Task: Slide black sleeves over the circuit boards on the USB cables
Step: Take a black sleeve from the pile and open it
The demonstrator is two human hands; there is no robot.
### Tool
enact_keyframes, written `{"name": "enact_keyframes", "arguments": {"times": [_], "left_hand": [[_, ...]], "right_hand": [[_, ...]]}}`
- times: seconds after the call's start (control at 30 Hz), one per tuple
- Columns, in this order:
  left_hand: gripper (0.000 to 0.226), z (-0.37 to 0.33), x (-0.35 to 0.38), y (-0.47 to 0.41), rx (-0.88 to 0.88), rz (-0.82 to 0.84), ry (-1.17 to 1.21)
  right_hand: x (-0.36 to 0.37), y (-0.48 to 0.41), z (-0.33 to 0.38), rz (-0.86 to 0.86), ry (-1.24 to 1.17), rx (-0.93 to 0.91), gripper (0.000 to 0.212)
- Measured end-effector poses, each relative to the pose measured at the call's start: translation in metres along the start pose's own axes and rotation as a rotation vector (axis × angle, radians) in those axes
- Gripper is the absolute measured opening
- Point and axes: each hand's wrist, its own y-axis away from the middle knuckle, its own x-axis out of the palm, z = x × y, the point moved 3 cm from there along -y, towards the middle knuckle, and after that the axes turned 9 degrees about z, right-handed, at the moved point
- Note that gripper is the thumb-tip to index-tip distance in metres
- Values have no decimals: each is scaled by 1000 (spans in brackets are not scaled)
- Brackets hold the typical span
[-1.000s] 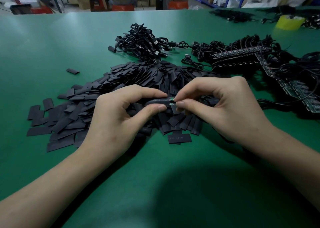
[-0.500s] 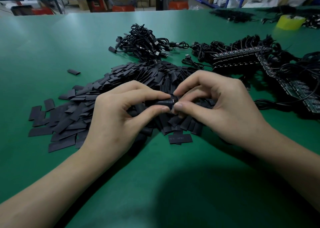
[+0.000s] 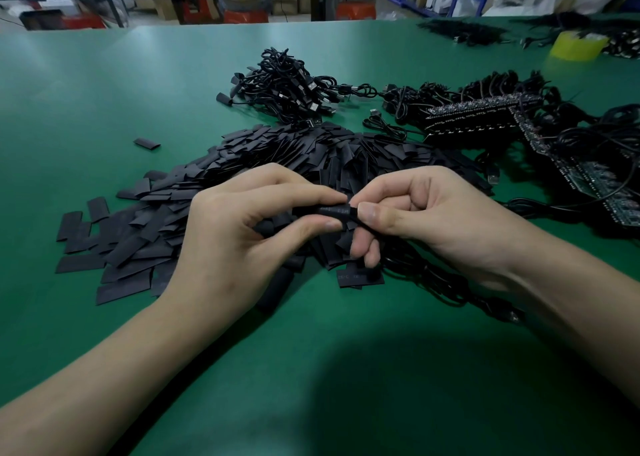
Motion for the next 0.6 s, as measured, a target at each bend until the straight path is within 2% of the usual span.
{"name": "enact_keyframes", "arguments": {"times": [0.6], "left_hand": [[21,2,-1,-1,4,-11,-31]], "right_hand": [[5,-1,2,-52,-70,-46,13]]}}
